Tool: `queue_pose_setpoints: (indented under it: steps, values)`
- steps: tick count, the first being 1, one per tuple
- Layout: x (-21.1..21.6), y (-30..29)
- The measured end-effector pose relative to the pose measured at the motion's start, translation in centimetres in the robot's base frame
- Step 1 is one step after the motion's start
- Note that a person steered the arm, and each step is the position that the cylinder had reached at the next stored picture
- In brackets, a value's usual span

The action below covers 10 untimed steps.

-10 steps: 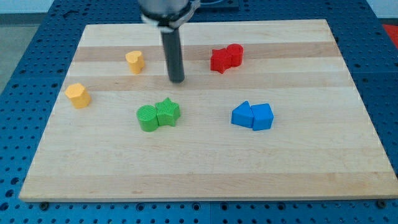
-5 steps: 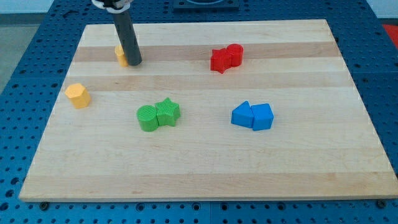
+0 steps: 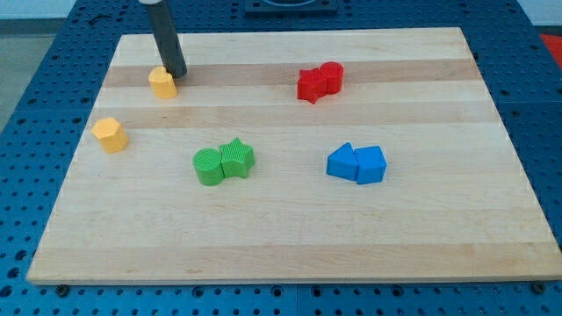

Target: Push the yellow heart closer to the yellow hexagon

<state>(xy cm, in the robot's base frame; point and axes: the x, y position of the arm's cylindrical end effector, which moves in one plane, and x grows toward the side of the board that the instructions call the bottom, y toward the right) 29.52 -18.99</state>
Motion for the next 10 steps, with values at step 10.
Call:
queue_pose_setpoints:
  steps: [10]
  values:
    - [6.2,-3.2]
